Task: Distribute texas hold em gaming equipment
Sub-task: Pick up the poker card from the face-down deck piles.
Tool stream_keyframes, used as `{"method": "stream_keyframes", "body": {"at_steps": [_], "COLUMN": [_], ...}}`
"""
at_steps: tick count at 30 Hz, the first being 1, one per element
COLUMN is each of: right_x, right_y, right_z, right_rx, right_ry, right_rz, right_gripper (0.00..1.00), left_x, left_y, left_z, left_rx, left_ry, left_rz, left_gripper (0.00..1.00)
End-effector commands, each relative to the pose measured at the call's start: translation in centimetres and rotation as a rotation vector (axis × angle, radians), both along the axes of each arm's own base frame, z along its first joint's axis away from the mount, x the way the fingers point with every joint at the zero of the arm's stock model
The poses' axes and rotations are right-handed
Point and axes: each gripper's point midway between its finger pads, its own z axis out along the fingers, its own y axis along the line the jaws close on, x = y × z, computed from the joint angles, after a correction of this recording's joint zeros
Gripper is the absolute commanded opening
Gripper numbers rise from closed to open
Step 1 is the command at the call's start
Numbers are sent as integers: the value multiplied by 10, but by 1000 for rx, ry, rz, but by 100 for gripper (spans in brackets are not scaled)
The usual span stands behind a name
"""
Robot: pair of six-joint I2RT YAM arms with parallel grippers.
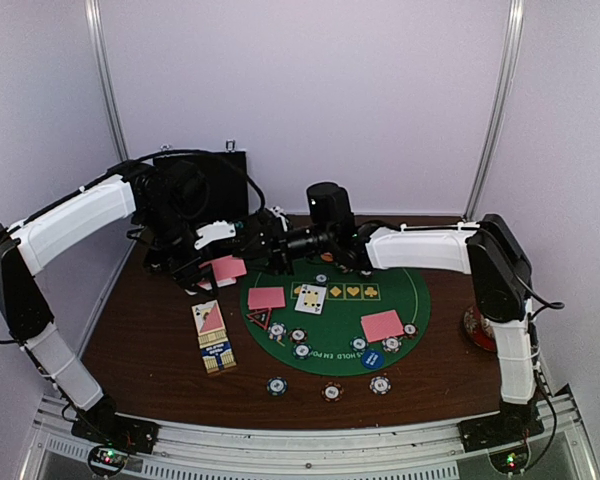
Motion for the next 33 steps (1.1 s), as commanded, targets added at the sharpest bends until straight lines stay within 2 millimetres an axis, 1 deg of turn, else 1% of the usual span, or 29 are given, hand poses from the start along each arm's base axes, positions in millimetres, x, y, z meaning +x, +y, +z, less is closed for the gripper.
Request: {"method": "stream_keyframes", "body": {"at_steps": [1, 10, 14, 17, 19, 23, 26, 29, 32, 33], "right_x": [-6, -14, -15, -16, -16, -13, -4, 8, 19, 19], "right_y": [-4, 4, 5, 5, 4, -3, -19, -42, -72, -85], "right_z": [29, 25, 18, 15, 15, 19, 27, 30, 25, 15], "right_rx": [68, 78, 56, 47, 44, 38, 29, -3, -98, -178], "right_ry": [-30, -5, 1, 1, -2, -19, -48, -98, -175, -175], "right_rz": [-5, 35, 47, 52, 54, 48, 22, -10, -40, -43], "right_gripper": [30, 21, 19, 16, 12, 0, 0, 0, 0, 0], "left_x": [7, 8, 9, 8, 8, 8, 8, 7, 5, 5], "left_y": [-3, -3, -2, -2, -2, -2, -1, 0, 2, 3], "left_z": [9, 9, 10, 10, 10, 10, 10, 8, 6, 4], "left_rx": [-13, -11, -10, -11, -10, -9, -8, -1, 6, 10], "left_ry": [-30, -32, -35, -36, -37, -37, -38, -34, -29, -28], "left_rz": [-2, 0, 1, 3, 2, 4, 5, 6, 8, 8], "left_gripper": [7, 7, 7, 7, 7, 7, 7, 7, 7, 7]}}
